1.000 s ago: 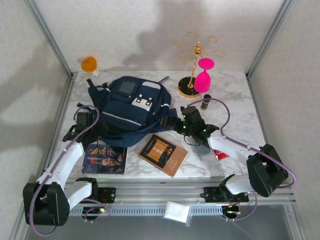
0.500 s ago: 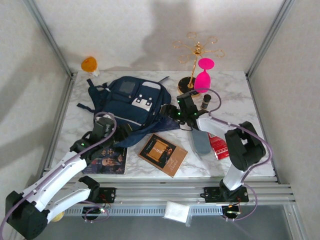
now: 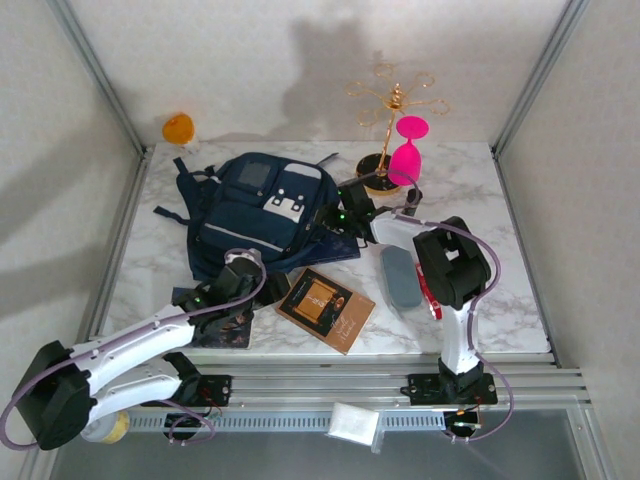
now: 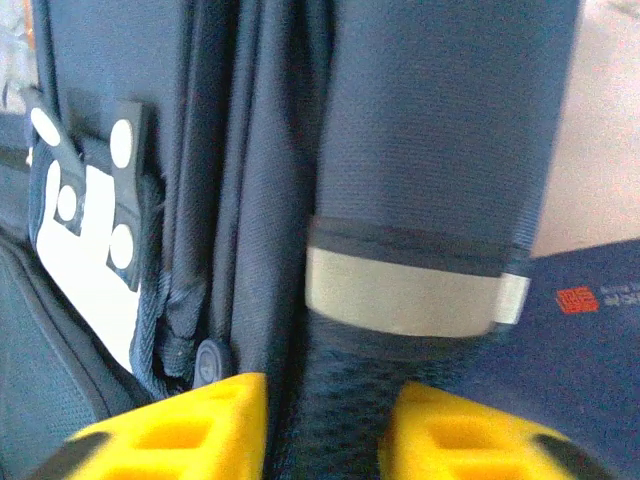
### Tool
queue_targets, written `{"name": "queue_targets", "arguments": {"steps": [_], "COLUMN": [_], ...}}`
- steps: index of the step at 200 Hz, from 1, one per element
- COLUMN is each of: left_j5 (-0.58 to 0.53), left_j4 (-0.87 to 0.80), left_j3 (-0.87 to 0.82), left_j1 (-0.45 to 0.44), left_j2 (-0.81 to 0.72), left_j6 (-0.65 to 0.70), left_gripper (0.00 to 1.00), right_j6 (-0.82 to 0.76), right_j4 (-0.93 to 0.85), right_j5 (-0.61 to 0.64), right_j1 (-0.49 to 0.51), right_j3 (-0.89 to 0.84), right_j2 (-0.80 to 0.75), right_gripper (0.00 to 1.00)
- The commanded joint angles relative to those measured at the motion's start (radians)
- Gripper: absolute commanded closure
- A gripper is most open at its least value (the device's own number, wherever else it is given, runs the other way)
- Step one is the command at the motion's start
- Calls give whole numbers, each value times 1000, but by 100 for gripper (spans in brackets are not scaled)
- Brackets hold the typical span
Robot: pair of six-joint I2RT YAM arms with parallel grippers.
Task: Pack the student bag
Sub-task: Rotate the student bag at the center of the table, then unzip the student bag at the center of the table.
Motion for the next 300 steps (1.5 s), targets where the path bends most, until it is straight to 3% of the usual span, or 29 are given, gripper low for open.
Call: {"name": "queue_targets", "arguments": {"steps": [1, 12, 28, 60, 93, 120, 137, 149, 169, 197, 229, 258, 300], "left_j5": [-87, -149, -138, -117, -110, -85, -41, 2, -80, 15, -67, -83, -130], "left_j4": [47, 48, 65, 147, 177, 144, 187, 125, -48, -114, -138, -2, 160], "left_j3": [-25, -32, -25, 19, 115, 190, 197, 245, 311, 253, 220, 185, 191], "left_j1": [5, 26, 92, 187, 286, 399, 416, 417, 418, 380, 148, -3, -68], "left_j2": [30, 58, 95, 119, 214, 256, 243, 245, 206, 32, -58, 5, 213], "left_j6": [117, 172, 242, 357, 478, 447, 437, 485, 478, 382, 305, 321, 456], "left_gripper": [43, 45, 48, 49, 51, 51, 50, 46, 44, 45, 45, 45, 43], "right_j6": [13, 19, 30, 94, 231, 329, 421, 468, 513, 569, 610, 620, 615], "right_j4": [65, 76, 92, 135, 120, 116, 173, 200, 204, 260, 271, 276, 269], "right_j5": [-39, -50, -64, -92, -40, -7, 46, 67, 96, 147, 174, 176, 176], "right_j1": [-8, -8, -9, -10, 20, 71, 109, 125, 155, 158, 173, 182, 181], "right_j3": [4, -7, -34, -129, -223, -247, -282, -282, -263, -292, -293, -283, -271], "right_j2": [-23, -44, -87, -199, -327, -385, -422, -419, -401, -412, -422, -424, -424], "right_gripper": [78, 89, 100, 100, 100, 100, 100, 100, 100, 100, 100, 100, 100]}}
